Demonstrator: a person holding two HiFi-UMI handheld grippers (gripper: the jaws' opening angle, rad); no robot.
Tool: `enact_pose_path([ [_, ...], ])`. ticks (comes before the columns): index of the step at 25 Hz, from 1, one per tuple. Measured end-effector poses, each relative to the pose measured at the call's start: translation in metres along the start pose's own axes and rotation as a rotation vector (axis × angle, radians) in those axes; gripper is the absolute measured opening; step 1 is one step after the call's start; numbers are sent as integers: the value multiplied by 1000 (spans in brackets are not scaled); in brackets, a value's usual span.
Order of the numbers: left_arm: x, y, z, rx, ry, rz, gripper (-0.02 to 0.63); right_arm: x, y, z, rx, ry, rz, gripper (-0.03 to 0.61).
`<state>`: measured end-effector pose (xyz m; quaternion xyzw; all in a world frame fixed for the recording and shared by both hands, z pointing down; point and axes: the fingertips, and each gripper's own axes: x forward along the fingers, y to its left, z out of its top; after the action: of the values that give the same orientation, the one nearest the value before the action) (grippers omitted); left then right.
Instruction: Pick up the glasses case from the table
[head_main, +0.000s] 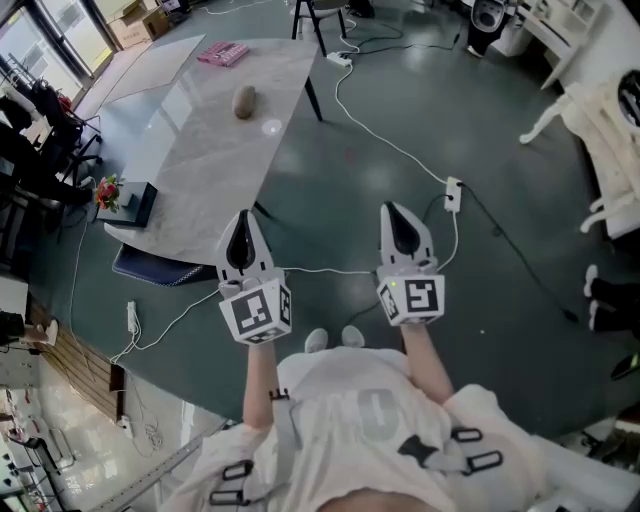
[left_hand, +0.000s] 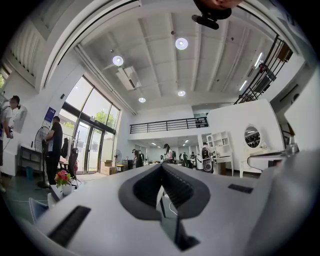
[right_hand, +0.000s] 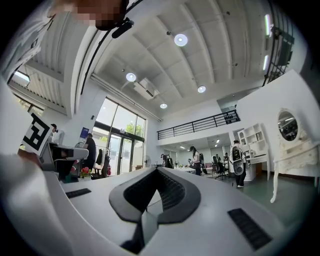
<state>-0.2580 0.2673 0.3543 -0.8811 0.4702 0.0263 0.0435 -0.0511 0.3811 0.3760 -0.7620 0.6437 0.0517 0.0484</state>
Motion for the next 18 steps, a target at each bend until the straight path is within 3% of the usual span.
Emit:
enact_pose_path([
  [11,7,-45,-6,14,15,30,3,-3,-56,-14,11,44,22,0],
  [18,21,-28,-11,22,13,75,3,17,-61,-27,2,35,44,0],
])
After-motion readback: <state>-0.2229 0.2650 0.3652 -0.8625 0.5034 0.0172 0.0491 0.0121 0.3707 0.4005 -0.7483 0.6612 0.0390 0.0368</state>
